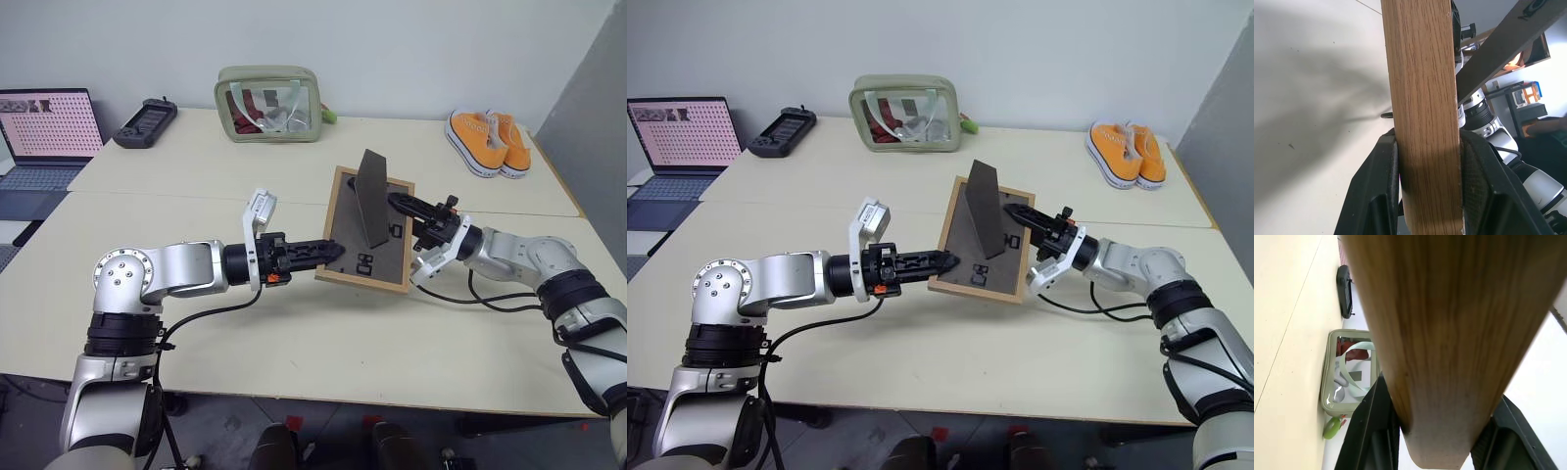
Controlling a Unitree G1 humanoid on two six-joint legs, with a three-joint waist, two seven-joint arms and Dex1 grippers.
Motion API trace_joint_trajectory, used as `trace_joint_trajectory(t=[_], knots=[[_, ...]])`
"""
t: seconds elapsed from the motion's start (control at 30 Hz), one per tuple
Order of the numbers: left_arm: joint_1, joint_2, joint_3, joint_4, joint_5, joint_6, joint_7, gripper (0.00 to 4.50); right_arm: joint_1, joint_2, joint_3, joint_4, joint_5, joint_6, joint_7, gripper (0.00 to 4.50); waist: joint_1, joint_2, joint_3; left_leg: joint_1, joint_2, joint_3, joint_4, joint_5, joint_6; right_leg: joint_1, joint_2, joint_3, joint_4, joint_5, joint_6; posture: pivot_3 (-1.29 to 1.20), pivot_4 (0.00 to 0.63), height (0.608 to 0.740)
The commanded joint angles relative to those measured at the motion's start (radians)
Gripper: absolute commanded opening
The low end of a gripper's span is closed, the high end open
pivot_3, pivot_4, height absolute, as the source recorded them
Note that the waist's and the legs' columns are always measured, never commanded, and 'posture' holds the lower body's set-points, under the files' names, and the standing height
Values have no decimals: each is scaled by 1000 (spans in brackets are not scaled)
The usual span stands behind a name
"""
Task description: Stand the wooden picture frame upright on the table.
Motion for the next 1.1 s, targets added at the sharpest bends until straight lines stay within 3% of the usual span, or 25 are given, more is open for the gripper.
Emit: trace_joint_trajectory(t=[0.03, 0.4, 0.53, 1.1], knots=[[-27, 3, 8, -32, -3, -6, 7, 1289, -24, -2, 11, -18, 13, -7, -2, 1334, 0, 0, 0, 0, 0, 0, 0, 0, 0, 0, 0, 0, 0, 0, 0, 0, 150, 740], [-36, -16, 18, -47, -3, -49, 64, 1289, -23, -3, 7, -11, 31, -9, 14, 1334, 0, 0, 0, 0, 0, 0, 0, 0, 0, 0, 0, 0, 0, 0, 0, 0, 150, 740], [-31, 24, 8, -131, 24, -110, 86, 1289, -15, -5, 5, -12, 46, -20, 24, 1334, -1, 0, 0, 0, 0, 0, 0, 0, 0, 0, 0, 0, 0, 0, 0, 0, 150, 740], [6, 98, -46, -193, 31, -159, 40, 1289, -7, 2, 8, -12, 73, -26, 43, 1334, 0, 0, 0, 0, 0, 0, 0, 0, 0, 1, 0, 0, 0, 0, 0, 0, 150, 740]])
